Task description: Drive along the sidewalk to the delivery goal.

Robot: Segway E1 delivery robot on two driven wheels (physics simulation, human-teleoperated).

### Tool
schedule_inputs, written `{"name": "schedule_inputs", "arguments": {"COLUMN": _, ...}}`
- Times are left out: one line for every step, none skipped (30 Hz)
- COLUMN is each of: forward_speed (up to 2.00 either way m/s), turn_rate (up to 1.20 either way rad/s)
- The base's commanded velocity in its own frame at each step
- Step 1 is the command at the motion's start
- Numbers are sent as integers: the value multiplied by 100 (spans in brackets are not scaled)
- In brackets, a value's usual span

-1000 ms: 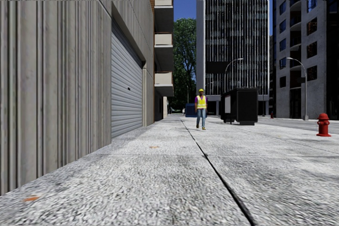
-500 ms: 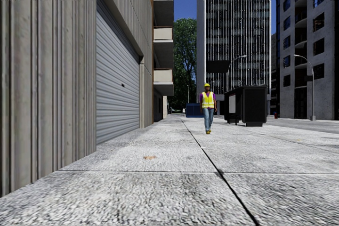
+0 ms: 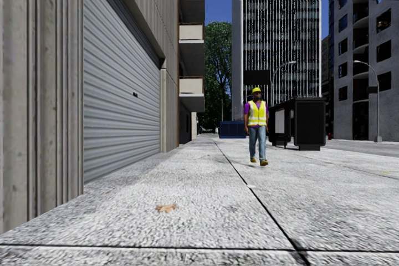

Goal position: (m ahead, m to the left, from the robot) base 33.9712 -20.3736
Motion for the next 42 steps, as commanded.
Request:
{"name": "schedule_inputs", "arguments": {"forward_speed": 193, "turn_rate": 0}}
{"name": "schedule_inputs", "arguments": {"forward_speed": 193, "turn_rate": 5}}
{"name": "schedule_inputs", "arguments": {"forward_speed": 193, "turn_rate": 9}}
{"name": "schedule_inputs", "arguments": {"forward_speed": 193, "turn_rate": 9}}
{"name": "schedule_inputs", "arguments": {"forward_speed": 193, "turn_rate": 17}}
{"name": "schedule_inputs", "arguments": {"forward_speed": 193, "turn_rate": 23}}
{"name": "schedule_inputs", "arguments": {"forward_speed": 193, "turn_rate": 25}}
{"name": "schedule_inputs", "arguments": {"forward_speed": 193, "turn_rate": 25}}
{"name": "schedule_inputs", "arguments": {"forward_speed": 193, "turn_rate": 28}}
{"name": "schedule_inputs", "arguments": {"forward_speed": 193, "turn_rate": 29}}
{"name": "schedule_inputs", "arguments": {"forward_speed": 193, "turn_rate": 35}}
{"name": "schedule_inputs", "arguments": {"forward_speed": 193, "turn_rate": 39}}
{"name": "schedule_inputs", "arguments": {"forward_speed": 193, "turn_rate": 39}}
{"name": "schedule_inputs", "arguments": {"forward_speed": 193, "turn_rate": 47}}
{"name": "schedule_inputs", "arguments": {"forward_speed": 193, "turn_rate": 51}}
{"name": "schedule_inputs", "arguments": {"forward_speed": 193, "turn_rate": 56}}
{"name": "schedule_inputs", "arguments": {"forward_speed": 193, "turn_rate": 56}}
{"name": "schedule_inputs", "arguments": {"forward_speed": 193, "turn_rate": 59}}
{"name": "schedule_inputs", "arguments": {"forward_speed": 193, "turn_rate": 61}}
{"name": "schedule_inputs", "arguments": {"forward_speed": 193, "turn_rate": 61}}
{"name": "schedule_inputs", "arguments": {"forward_speed": 193, "turn_rate": 57}}
{"name": "schedule_inputs", "arguments": {"forward_speed": 193, "turn_rate": 57}}
{"name": "schedule_inputs", "arguments": {"forward_speed": 193, "turn_rate": 33}}
{"name": "schedule_inputs", "arguments": {"forward_speed": 193, "turn_rate": 0}}
{"name": "schedule_inputs", "arguments": {"forward_speed": 193, "turn_rate": 0}}
{"name": "schedule_inputs", "arguments": {"forward_speed": 193, "turn_rate": 0}}
{"name": "schedule_inputs", "arguments": {"forward_speed": 193, "turn_rate": 0}}
{"name": "schedule_inputs", "arguments": {"forward_speed": 193, "turn_rate": 0}}
{"name": "schedule_inputs", "arguments": {"forward_speed": 193, "turn_rate": 0}}
{"name": "schedule_inputs", "arguments": {"forward_speed": 193, "turn_rate": 0}}
{"name": "schedule_inputs", "arguments": {"forward_speed": 193, "turn_rate": 0}}
{"name": "schedule_inputs", "arguments": {"forward_speed": 193, "turn_rate": 0}}
{"name": "schedule_inputs", "arguments": {"forward_speed": 193, "turn_rate": -3}}
{"name": "schedule_inputs", "arguments": {"forward_speed": 193, "turn_rate": -23}}
{"name": "schedule_inputs", "arguments": {"forward_speed": 193, "turn_rate": -23}}
{"name": "schedule_inputs", "arguments": {"forward_speed": 193, "turn_rate": -32}}
{"name": "schedule_inputs", "arguments": {"forward_speed": 193, "turn_rate": -36}}
{"name": "schedule_inputs", "arguments": {"forward_speed": 193, "turn_rate": -38}}
{"name": "schedule_inputs", "arguments": {"forward_speed": 193, "turn_rate": -42}}
{"name": "schedule_inputs", "arguments": {"forward_speed": 193, "turn_rate": -42}}
{"name": "schedule_inputs", "arguments": {"forward_speed": 193, "turn_rate": -47}}
{"name": "schedule_inputs", "arguments": {"forward_speed": 193, "turn_rate": -52}}
